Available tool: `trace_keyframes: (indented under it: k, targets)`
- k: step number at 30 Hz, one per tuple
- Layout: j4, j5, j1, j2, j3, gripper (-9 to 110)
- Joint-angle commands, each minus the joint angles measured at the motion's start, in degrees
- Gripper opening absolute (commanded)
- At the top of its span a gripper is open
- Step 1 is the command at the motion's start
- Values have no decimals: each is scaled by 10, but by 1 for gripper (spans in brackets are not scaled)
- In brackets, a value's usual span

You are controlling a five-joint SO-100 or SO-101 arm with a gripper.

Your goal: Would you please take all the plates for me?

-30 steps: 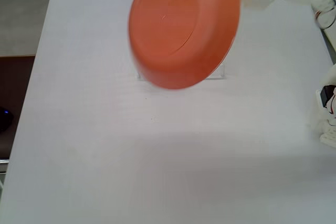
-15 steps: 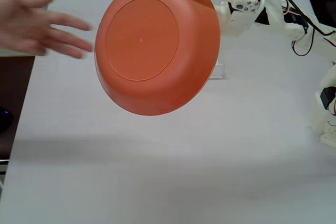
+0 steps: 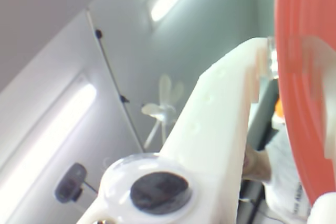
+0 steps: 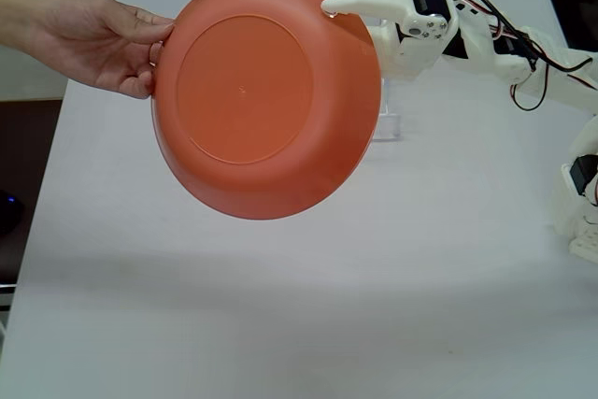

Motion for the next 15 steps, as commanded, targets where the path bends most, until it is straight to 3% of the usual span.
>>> trace_keyframes:
  k: [1,7,11,15]
  targets:
    - [-18,-6,-1,50,-6,-1]
    - [-4,-4,13,50,-5,1]
    - [37,-22,30,52,-14,29]
    - [105,-45,49,52,-54,37]
